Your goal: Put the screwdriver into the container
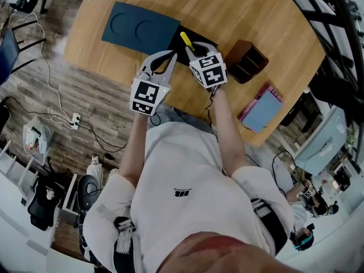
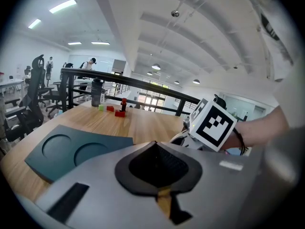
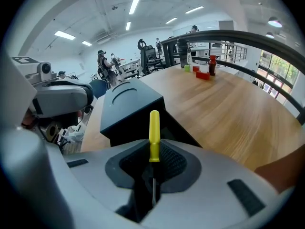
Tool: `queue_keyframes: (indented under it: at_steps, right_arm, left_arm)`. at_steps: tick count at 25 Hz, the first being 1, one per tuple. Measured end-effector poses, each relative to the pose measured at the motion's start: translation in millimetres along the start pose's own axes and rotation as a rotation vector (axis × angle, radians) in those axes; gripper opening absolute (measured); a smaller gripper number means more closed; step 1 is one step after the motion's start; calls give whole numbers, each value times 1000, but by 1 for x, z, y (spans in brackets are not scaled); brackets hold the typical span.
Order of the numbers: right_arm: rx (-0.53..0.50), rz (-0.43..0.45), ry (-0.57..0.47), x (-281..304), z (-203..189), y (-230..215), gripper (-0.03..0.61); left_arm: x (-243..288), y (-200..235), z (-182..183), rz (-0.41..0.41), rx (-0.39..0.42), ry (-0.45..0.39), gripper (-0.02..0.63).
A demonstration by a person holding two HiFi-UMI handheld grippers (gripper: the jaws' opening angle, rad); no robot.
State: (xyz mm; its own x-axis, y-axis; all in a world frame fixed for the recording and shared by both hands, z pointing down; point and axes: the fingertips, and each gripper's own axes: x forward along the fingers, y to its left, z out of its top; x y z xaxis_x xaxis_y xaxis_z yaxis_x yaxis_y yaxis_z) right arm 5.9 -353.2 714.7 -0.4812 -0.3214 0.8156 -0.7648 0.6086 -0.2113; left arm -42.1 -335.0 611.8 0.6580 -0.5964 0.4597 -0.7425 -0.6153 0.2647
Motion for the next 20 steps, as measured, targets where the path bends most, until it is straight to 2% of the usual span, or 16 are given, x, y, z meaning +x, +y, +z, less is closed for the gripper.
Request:
queue_keyframes:
  at_steps: [20]
  right_arm:
    - [-25,-21,112,29,-11,-6,60]
  left_arm:
    - [-2,7,-5,7,-17,6,11]
